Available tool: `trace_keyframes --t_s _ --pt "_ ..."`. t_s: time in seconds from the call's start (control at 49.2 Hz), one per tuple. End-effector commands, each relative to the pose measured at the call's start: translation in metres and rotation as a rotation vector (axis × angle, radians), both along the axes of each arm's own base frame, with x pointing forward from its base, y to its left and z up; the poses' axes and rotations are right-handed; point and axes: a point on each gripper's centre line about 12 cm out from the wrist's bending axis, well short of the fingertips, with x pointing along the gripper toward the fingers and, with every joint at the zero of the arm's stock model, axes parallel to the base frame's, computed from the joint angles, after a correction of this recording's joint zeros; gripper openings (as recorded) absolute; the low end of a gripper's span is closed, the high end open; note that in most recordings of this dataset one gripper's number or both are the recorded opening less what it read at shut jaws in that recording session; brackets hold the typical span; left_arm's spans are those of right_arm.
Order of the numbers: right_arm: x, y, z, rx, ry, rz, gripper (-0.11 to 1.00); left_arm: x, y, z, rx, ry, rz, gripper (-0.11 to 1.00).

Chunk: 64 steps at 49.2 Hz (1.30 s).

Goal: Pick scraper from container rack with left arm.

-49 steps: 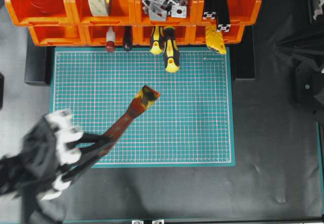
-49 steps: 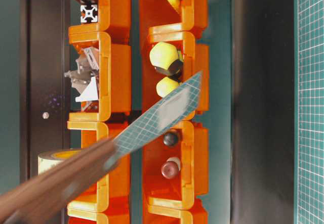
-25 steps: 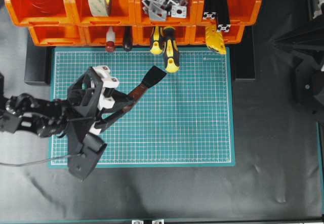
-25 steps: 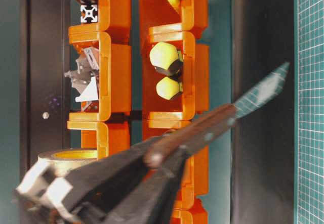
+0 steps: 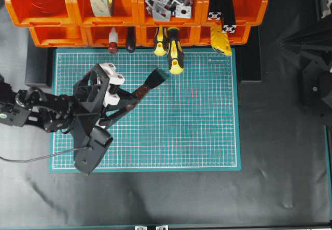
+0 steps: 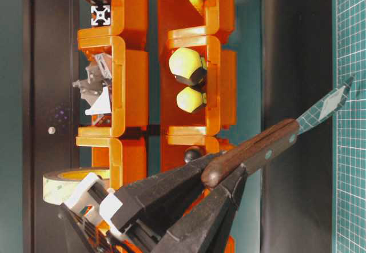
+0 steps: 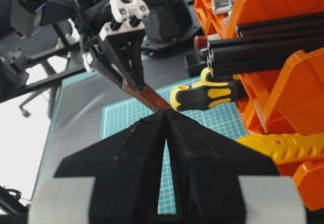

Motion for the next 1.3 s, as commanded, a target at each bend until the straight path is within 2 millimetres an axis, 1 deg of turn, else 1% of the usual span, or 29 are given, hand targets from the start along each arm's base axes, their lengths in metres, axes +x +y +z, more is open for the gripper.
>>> trace_keyframes --t_s 0.0,0.224,0.447,0.914,0.955,1.036,1.077,1.158,1.219,1.28 --pt "0.0 -0.001 0.008 0.004 -0.016 -0.006 0.01 0.006 0.001 0.012 -0.003 -0.031 0.004 0.2" --pt "0.0 -0.001 0.008 0.002 -0.011 -0.006 0.01 0.012 0.001 0.015 0.016 -0.028 0.027 0.2" --pt "0.0 -0.001 0.007 0.003 -0.005 -0.005 0.01 0.017 -0.008 0.024 0.017 -0.046 0.011 0.2" --pt "0.0 -0.001 0.007 0.004 -0.005 -0.007 0.01 0.018 -0.011 0.026 -0.006 -0.056 0.019 0.21" --pt "0.0 -0.001 0.007 0.003 -0.005 -0.007 0.01 0.018 -0.011 0.025 -0.01 -0.055 0.023 0.26" --pt "0.0 -0.001 0.006 0.003 -0.003 -0.007 0.01 0.019 -0.01 0.025 -0.025 -0.057 0.039 0.49" --pt "-0.001 -0.001 0.006 0.003 -0.005 -0.005 0.01 0.019 -0.009 0.025 -0.035 -0.058 0.051 0.63" --pt "0.0 -0.001 0.007 0.004 -0.005 -0.006 0.01 0.019 -0.008 0.024 -0.064 -0.061 0.079 0.82" --pt "0.0 -0.001 0.007 0.003 -0.005 -0.007 0.01 0.018 -0.008 0.024 -0.094 -0.065 0.105 0.9" --pt "0.0 -0.001 0.006 0.003 -0.003 -0.007 0.01 0.017 -0.009 0.023 -0.128 -0.067 0.132 0.91"
